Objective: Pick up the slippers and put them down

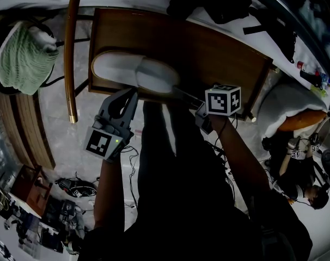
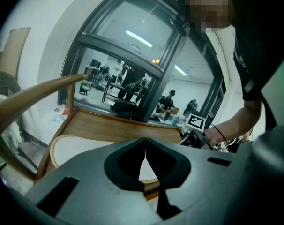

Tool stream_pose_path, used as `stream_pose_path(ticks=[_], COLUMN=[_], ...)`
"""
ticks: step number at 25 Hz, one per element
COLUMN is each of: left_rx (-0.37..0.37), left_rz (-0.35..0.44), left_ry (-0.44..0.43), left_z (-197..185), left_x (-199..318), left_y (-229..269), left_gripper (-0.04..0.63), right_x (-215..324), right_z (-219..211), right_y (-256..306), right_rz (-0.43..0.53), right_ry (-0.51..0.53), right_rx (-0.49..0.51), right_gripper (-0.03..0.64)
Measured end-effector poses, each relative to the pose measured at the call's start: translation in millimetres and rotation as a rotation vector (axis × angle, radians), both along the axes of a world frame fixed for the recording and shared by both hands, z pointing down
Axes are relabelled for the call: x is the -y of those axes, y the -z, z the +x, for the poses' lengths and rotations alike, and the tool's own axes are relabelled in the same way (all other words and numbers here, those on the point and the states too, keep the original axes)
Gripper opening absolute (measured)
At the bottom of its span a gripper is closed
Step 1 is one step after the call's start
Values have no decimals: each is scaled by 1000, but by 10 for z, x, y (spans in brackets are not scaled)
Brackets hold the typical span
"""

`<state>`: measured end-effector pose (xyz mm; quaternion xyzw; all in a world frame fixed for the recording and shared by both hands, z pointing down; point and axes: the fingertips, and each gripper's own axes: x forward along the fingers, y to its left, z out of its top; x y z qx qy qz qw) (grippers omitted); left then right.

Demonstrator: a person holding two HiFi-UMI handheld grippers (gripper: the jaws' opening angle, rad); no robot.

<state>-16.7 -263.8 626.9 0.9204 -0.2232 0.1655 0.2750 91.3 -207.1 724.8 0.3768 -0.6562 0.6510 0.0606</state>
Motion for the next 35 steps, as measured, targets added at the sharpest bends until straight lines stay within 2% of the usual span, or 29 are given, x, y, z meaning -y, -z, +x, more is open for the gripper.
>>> stream_pose_path(ticks=[12, 13, 15, 21, 30, 35], left_rx=[-7, -8, -8, -7, -27, -39], left_rz=[-7, -9, -10, -16, 29, 74], left_ry=[9, 9, 10, 16, 54, 96], left_z=[-20, -18, -16, -31, -97, -231], left_x=[-13, -15, -25, -41, 32, 117], left_y=[-71, -77, -87, -104, 124, 431], left_gripper=[12, 12, 12, 12, 12, 12], right_x=[39, 41, 41, 30, 110, 225], right_z=[-86, -81, -70, -63, -105, -55], right_y=[-83, -83, -66, -14, 317, 655], right_rz=[-23, -22, -15, 5, 50, 136], right_ry=[-1, 1, 2, 8, -39, -45], right_rx=[64, 62, 61, 91, 179, 157], right_gripper=[201, 187, 87, 62, 43, 42])
